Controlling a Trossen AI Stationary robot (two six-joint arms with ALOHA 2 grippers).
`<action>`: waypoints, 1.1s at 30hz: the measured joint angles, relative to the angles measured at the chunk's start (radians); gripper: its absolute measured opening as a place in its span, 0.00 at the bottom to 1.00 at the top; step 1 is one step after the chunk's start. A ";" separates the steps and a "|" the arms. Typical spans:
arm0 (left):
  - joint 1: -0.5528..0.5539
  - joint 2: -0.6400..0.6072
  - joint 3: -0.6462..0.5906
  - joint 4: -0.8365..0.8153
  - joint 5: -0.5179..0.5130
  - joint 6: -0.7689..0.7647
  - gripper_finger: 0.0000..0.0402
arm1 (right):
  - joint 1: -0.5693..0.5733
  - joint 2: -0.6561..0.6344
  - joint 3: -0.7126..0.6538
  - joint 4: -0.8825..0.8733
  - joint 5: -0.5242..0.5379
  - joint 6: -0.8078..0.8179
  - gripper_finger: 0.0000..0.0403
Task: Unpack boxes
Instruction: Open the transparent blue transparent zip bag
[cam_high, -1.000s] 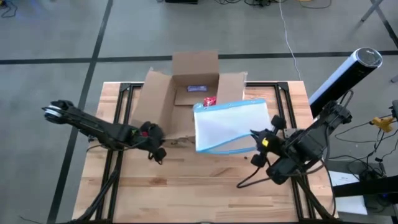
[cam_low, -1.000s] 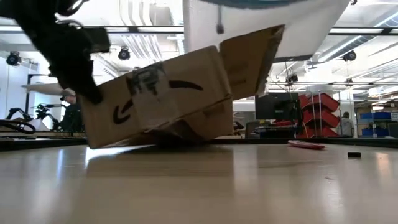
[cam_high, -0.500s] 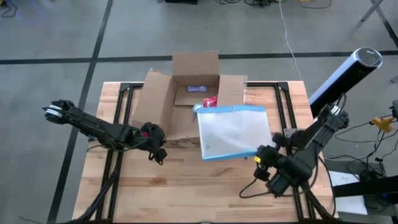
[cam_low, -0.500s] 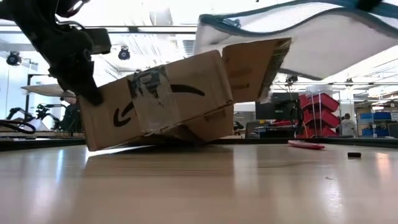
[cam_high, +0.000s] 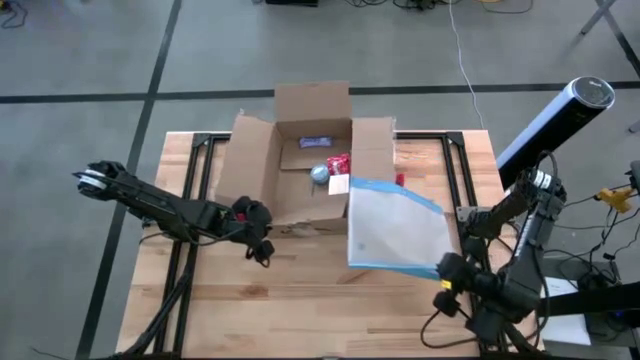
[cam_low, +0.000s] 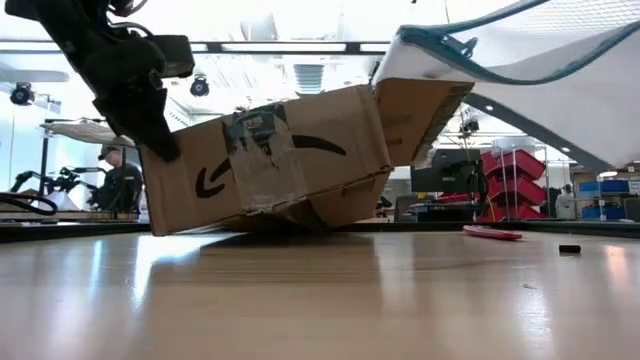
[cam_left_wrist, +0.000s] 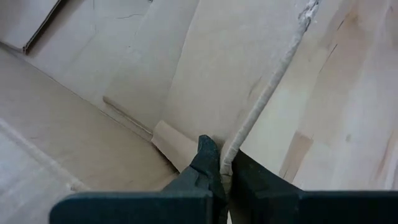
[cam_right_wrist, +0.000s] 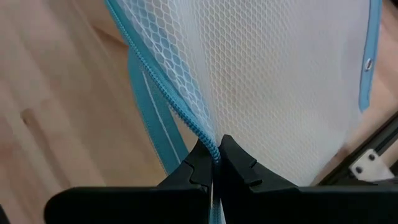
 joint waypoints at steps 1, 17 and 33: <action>0.000 0.003 0.004 -0.002 0.000 0.001 0.00 | 0.007 0.000 0.000 0.000 -0.001 0.008 0.00; 0.000 0.008 0.025 -0.029 0.001 0.007 0.00 | 0.072 0.002 0.034 0.000 -0.136 0.096 0.00; 0.000 0.008 0.025 -0.029 0.004 0.003 0.00 | 0.159 0.013 0.077 0.001 -0.203 0.195 0.00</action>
